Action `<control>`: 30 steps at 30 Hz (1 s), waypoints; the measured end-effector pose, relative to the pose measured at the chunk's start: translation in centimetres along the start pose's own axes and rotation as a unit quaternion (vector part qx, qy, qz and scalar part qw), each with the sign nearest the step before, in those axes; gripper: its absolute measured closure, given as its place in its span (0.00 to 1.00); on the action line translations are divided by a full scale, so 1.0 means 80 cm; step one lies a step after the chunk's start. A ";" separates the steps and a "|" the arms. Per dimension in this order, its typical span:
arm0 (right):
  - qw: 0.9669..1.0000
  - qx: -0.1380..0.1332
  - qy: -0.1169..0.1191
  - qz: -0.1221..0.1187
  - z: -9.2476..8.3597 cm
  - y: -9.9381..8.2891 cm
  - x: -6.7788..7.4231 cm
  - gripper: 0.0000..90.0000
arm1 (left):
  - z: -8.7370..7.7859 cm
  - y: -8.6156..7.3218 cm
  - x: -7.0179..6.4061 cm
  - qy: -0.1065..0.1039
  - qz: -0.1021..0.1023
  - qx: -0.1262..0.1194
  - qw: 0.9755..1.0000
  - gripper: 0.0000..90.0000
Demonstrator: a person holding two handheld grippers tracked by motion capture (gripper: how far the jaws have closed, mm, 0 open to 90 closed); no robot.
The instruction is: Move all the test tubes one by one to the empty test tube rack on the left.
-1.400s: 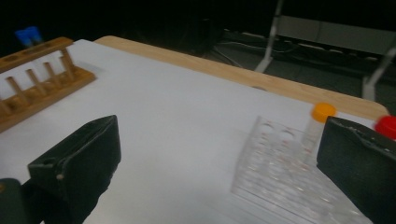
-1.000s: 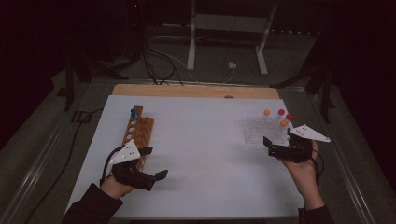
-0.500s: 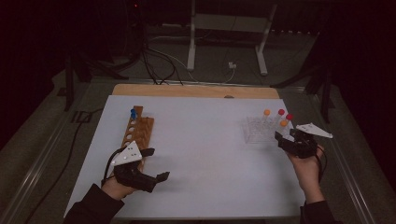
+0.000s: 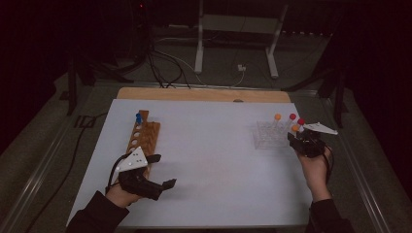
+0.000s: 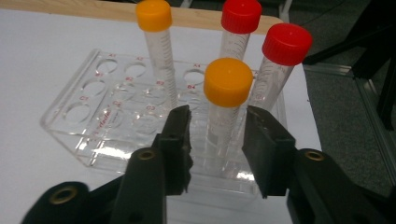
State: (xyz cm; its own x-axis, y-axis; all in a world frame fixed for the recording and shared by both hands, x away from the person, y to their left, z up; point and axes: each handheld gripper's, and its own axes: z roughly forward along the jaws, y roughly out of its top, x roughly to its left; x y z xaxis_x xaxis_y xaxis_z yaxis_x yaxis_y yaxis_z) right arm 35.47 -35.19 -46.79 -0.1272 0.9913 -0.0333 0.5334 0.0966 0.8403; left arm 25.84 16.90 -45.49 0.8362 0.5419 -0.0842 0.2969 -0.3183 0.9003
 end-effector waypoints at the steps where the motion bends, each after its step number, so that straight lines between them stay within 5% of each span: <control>1: 1.000 0.002 -0.003 0.002 0.001 0.000 0.000 0.72 | 0.000 0.000 0.000 -0.001 0.000 0.000 1.000 0.02; 19: 1.000 0.013 -0.011 -0.002 0.013 0.003 0.001 0.83 | -0.001 -0.001 0.002 0.005 -0.002 0.002 1.000 0.02; 30: 0.999 -0.036 -0.011 -0.022 -0.021 0.021 0.003 0.83 | -0.001 0.000 0.002 0.002 -0.004 0.001 1.000 0.02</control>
State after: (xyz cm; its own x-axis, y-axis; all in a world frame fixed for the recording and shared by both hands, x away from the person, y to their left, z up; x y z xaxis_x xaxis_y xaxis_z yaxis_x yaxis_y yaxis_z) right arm 34.95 -34.95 -44.52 -0.1304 0.9881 -0.0814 0.4666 0.1337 0.8743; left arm 25.95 17.07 -45.45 0.8321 0.5473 -0.0897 0.3040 -0.3148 0.8991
